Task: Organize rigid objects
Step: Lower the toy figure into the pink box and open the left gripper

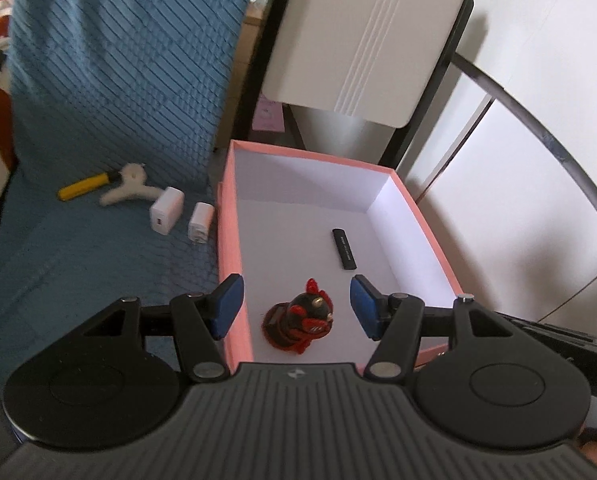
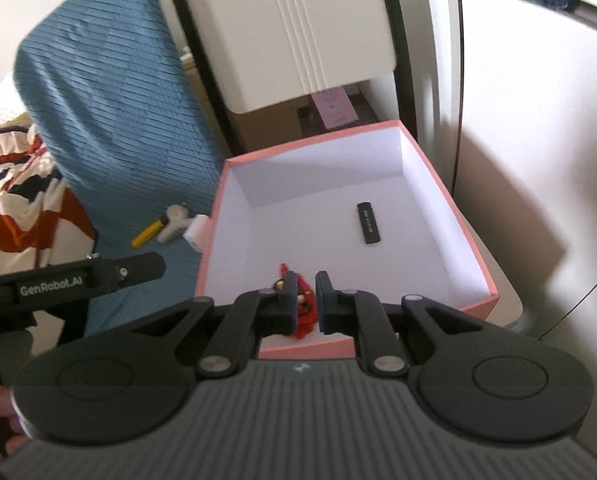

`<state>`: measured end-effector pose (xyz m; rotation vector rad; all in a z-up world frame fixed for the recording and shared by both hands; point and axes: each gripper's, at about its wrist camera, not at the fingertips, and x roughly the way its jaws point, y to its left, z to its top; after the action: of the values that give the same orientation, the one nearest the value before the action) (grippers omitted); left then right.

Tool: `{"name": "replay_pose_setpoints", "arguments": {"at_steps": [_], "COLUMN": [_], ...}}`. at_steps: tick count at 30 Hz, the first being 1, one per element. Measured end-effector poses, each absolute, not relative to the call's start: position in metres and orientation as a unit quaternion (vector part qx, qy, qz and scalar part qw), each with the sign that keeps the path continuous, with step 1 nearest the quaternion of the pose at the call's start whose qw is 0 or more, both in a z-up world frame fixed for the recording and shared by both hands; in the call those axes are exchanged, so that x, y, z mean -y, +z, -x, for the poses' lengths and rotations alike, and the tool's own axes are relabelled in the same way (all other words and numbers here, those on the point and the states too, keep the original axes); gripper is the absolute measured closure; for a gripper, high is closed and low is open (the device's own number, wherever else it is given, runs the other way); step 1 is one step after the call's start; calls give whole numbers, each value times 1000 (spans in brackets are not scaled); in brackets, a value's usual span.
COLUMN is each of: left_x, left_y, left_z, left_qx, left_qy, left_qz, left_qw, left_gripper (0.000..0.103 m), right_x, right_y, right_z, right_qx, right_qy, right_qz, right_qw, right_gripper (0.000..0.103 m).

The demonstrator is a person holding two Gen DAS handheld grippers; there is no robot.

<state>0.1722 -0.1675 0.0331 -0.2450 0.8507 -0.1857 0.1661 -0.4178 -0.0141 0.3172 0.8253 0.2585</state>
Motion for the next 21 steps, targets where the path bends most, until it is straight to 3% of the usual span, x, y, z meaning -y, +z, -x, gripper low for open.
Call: {"name": "replay_pose_setpoints", "arguments": {"at_steps": [21], "left_x": [78], "left_y": [75], "left_z": [-52], "left_qx": [-370], "left_qy": [-77], "left_qz": [115], "left_qw": [919], "left_gripper": [38], "right_x": [338], "right_y": [25], "right_z": [-53], "right_qx": [-357], "right_qy": [167], "right_qz": [-138], "right_qw": [909], "right_gripper": [90]}}
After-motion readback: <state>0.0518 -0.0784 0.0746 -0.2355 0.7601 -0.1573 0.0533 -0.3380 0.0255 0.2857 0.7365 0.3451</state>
